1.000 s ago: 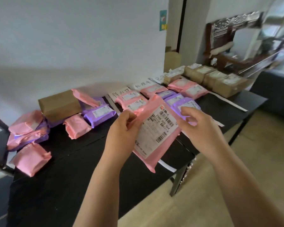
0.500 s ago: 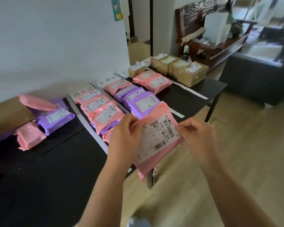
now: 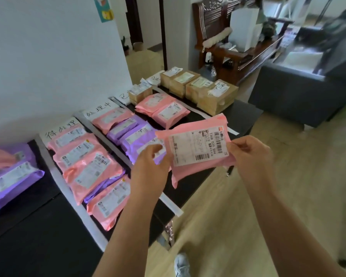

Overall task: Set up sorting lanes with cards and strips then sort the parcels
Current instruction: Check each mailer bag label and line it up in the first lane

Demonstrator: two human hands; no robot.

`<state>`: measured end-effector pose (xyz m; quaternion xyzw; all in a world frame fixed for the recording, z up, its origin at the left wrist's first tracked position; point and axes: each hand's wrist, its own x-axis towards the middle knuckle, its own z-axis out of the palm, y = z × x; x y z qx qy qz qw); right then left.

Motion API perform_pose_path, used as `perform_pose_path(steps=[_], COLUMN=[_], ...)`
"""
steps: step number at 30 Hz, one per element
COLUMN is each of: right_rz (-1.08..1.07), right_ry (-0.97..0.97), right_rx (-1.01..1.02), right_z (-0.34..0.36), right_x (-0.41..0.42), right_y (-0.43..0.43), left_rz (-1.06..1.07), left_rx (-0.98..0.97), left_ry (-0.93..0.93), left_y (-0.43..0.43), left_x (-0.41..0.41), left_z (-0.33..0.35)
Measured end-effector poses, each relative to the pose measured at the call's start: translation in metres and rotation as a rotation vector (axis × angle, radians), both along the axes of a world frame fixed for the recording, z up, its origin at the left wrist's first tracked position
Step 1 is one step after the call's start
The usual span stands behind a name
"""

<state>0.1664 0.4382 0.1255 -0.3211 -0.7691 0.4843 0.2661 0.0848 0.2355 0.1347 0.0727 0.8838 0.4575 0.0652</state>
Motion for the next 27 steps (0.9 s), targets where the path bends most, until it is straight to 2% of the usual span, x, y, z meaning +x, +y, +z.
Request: perform_pose_path(steps=[3, 11, 14, 21, 27], right_rz=[-0.031, 0.026, 0.099, 0.318, 0.468], right_ry=[0.006, -0.181, -0.236, -0.508, -0.577], right_rx=[0.005, -0.035, -0.091, -0.044, -0.080], right_z=[-0.005, -0.049, -0.068, -0.102, -0.139], right_x=[-0.036, -0.107, -0.146, -0.242, -0.297], right_y=[0.023, 0.086, 0.108, 0.167, 0.200], left_rz=[-0.110, -0.088, -0.048, 0.158, 0.329], left_rx=[0.030, 0.040, 0.057, 0.188, 0.207], left_ry=[-0.149, -0.261, -0.331, -0.569, -0.688], left_y=[0.030, 0.085, 0.107, 0.174, 0.211], left_x=[-0.035, -0.092, -0.115, -0.155, -0.194], left_z=[-0.006, -0.030, -0.047, -0.092, -0.114])
